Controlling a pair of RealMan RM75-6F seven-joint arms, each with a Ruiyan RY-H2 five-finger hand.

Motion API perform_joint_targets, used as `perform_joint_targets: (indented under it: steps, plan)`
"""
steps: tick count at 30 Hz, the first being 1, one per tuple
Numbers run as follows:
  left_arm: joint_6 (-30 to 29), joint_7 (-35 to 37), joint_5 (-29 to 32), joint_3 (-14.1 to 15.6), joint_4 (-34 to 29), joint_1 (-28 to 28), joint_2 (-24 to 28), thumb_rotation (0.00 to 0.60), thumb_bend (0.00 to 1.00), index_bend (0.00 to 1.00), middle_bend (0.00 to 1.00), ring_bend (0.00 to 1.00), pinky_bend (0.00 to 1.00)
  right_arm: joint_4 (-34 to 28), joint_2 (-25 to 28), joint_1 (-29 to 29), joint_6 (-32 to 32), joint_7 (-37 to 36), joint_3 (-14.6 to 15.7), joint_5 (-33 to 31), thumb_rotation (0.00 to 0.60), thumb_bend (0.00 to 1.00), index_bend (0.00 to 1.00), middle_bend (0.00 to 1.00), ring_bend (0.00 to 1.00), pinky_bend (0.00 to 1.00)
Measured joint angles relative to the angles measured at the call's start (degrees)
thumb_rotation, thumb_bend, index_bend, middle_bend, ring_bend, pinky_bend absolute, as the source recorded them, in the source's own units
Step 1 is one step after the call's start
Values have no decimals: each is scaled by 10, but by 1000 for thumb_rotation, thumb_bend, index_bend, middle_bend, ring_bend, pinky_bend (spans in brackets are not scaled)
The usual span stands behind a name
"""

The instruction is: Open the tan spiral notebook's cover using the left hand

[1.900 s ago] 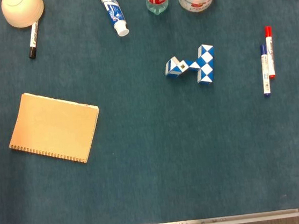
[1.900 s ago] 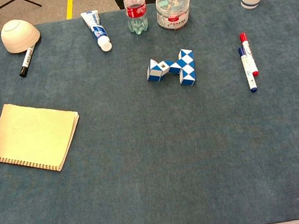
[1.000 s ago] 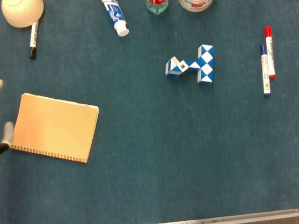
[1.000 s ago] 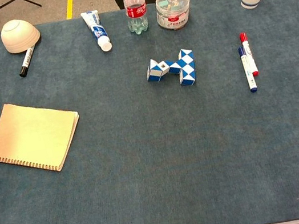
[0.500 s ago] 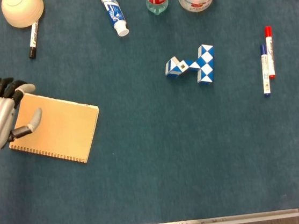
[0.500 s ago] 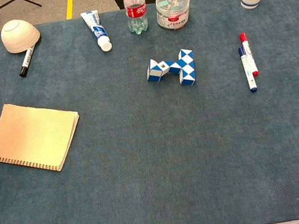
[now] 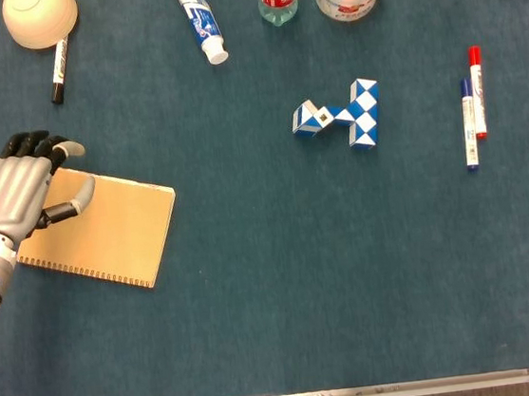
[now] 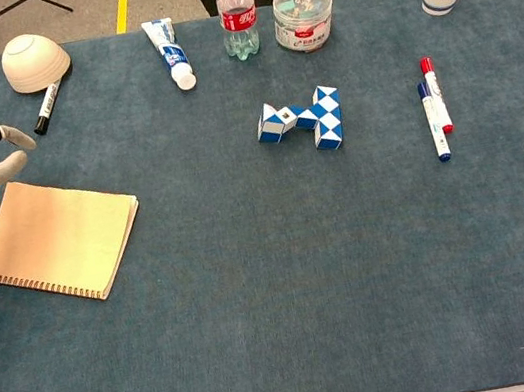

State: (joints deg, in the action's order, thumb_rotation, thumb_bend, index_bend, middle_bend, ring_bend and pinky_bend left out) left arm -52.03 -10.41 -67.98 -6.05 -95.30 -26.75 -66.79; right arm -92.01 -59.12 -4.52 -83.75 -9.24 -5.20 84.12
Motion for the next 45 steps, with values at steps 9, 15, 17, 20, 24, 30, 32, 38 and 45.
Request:
perform_joint_targets:
  steps: [9,15,17,20,24,30,32,38,45]
  plan:
    - [39,-20,67,9,61,-24,-34,0,351,201,152,23,71,6,0,1,0,-6,-1,-2,600,396,339,281,208,306]
    - [48,-31,87,19,87,-31,-49,0,351,201,145,23,71,8,-1,1,0,-8,-1,-3,600,395,339,281,209,306]
    - [49,-31,90,21,96,-32,-54,0,351,201,133,22,71,8,-1,1,1,-8,-1,-2,600,395,339,281,209,306]
    - [51,-29,95,23,112,-33,-65,0,351,198,126,18,71,8,-1,1,1,-8,-1,-2,600,395,339,281,208,306]
    - [57,-28,102,26,127,-37,-75,0,351,196,125,14,71,8,0,1,1,-7,-1,-3,600,395,339,281,208,306]
    - [63,-30,110,31,142,-41,-87,0,350,196,125,14,71,10,-2,1,2,-7,-1,-5,600,395,339,281,208,306]
    - [64,-30,112,32,146,-42,-91,0,351,197,125,14,71,10,-2,1,2,-7,-1,-5,600,395,339,281,208,306]
    - [62,-32,116,38,150,-40,-93,0,351,213,159,14,71,12,-3,1,2,-8,-1,-6,600,395,339,281,209,306]
    - [46,-32,109,58,128,-21,-74,0,351,235,194,15,71,15,-7,0,5,-10,0,-5,600,396,339,281,208,306]
